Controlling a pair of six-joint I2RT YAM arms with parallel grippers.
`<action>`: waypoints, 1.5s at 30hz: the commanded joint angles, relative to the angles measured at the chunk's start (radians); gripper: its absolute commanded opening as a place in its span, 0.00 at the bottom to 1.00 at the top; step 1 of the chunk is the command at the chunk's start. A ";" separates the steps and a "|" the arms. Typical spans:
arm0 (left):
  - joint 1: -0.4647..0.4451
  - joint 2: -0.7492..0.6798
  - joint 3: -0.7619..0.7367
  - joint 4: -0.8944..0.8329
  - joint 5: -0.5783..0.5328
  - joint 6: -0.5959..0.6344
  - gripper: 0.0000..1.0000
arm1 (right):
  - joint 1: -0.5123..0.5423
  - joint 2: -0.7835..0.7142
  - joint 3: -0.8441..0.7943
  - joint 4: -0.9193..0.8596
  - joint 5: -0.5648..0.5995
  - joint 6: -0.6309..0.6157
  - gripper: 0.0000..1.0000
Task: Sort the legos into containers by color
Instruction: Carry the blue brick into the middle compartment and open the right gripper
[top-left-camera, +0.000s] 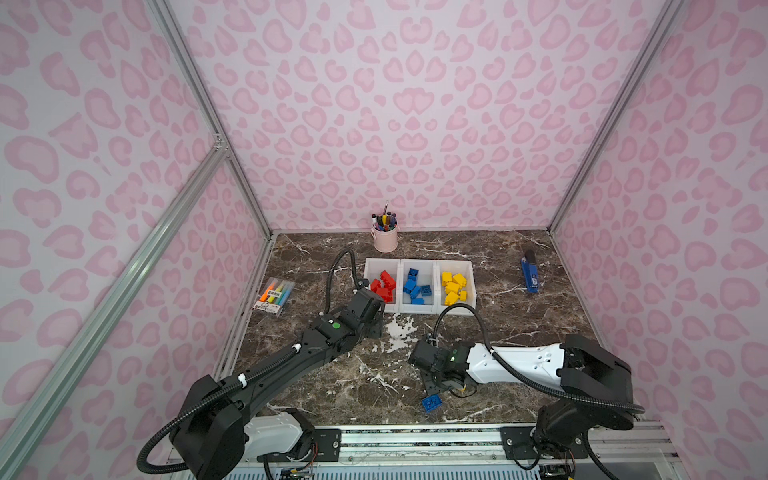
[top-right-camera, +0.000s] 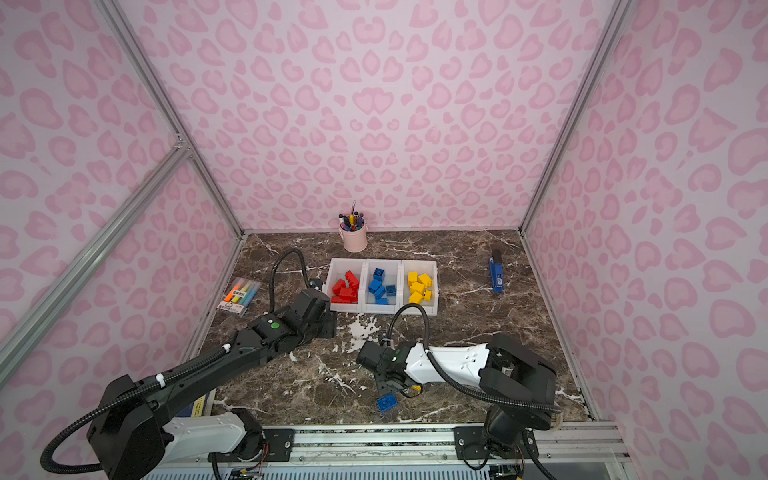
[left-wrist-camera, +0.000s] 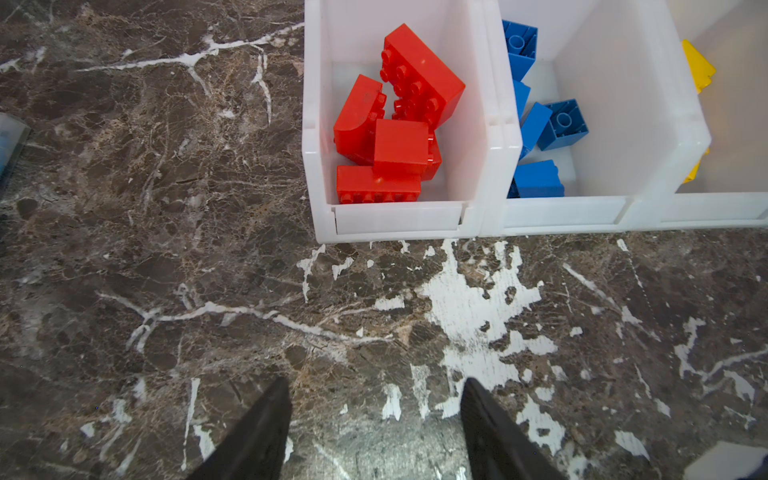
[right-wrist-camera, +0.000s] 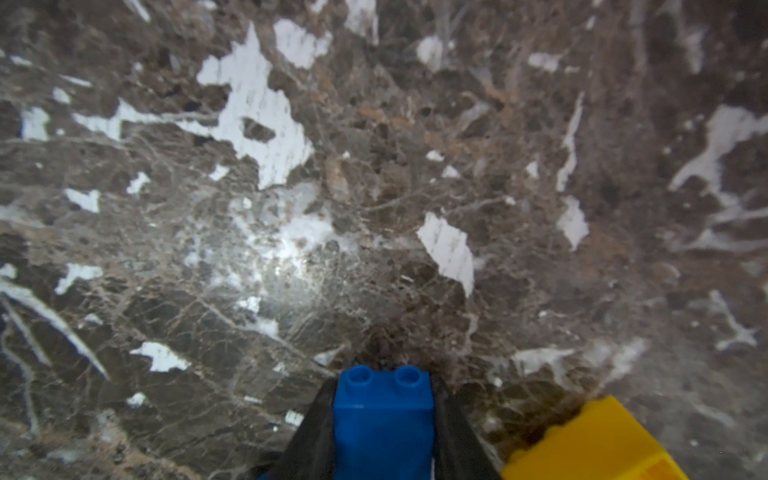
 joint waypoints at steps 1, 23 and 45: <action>0.000 -0.002 -0.006 -0.004 -0.007 -0.006 0.67 | -0.003 -0.007 0.014 -0.025 0.026 0.001 0.32; -0.068 -0.109 -0.126 -0.039 0.064 -0.106 0.67 | -0.480 0.435 0.875 -0.197 0.035 -0.467 0.32; -0.194 -0.006 -0.102 -0.017 0.053 -0.131 0.67 | -0.531 0.454 0.910 -0.211 0.036 -0.462 0.60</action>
